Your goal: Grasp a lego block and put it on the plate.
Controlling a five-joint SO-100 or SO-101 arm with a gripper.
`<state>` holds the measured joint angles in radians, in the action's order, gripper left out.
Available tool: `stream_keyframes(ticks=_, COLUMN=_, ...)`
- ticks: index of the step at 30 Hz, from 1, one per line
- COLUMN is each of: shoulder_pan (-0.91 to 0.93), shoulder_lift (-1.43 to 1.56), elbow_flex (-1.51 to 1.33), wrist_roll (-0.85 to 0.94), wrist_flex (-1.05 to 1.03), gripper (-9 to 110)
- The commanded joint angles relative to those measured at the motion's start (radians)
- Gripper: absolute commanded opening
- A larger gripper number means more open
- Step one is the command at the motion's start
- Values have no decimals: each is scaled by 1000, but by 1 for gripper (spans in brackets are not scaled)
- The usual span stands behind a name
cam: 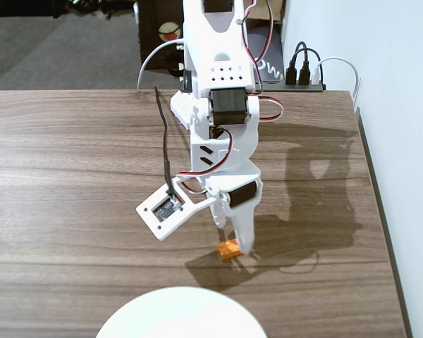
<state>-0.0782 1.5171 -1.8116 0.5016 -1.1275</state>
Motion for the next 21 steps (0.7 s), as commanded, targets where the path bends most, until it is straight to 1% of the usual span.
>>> stream_keyframes(ticks=1, shoulder_pan=-8, shoulder_lift=11, elbow_flex=41, wrist_roll=25, wrist_flex=-5, gripper=35)
stream_keyframes(ticks=4, shoulder_pan=-9, shoulder_lift=3, elbow_flex=37, wrist_roll=40, wrist_flex=-6, gripper=35)
stream_keyframes(ticks=6, shoulder_pan=-8, shoulder_lift=-3, elbow_flex=31, wrist_roll=43, wrist_flex=-6, gripper=38)
stream_keyframes(ticks=21, shoulder_pan=-3, shoulder_lift=-77, elbow_flex=40, wrist_roll=61, wrist_flex=34, gripper=38)
